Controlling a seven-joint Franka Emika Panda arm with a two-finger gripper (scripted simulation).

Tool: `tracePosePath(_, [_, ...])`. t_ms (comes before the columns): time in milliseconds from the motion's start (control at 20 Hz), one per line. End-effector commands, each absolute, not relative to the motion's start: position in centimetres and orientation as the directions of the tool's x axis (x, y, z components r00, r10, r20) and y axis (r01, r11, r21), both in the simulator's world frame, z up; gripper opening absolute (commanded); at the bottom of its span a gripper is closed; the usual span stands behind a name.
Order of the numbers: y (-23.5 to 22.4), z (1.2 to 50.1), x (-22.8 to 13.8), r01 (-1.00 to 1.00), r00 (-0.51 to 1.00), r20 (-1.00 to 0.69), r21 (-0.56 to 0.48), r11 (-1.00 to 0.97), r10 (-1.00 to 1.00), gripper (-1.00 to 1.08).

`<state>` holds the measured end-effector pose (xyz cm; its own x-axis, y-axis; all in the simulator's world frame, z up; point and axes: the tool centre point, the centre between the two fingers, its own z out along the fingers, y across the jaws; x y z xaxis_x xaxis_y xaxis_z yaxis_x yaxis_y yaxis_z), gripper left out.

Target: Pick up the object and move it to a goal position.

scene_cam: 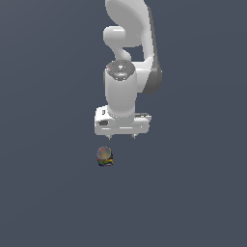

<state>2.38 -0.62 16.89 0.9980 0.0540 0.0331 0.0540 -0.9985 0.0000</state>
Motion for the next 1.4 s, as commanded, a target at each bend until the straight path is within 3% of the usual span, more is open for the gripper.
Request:
tracePosePath(0, [-2.2, 15.7, 3.1, 0.069, 0.997, 0.026, 0.001, -0.998, 0.069, 1.00])
tracePosePath(550, [-8.0, 11.3, 5.3, 0.127, 0.992, 0.003, 0.000, -0.992, 0.127, 1.00])
tracePosePath(1000, [-8.6, 10.5, 5.4, 0.131, 0.991, 0.000, 0.000, -0.991, 0.131, 1.00])
tracePosePath(1350, [-8.7, 7.2, 5.3, 0.133, 0.991, 0.000, 0.000, -0.991, 0.133, 1.00])
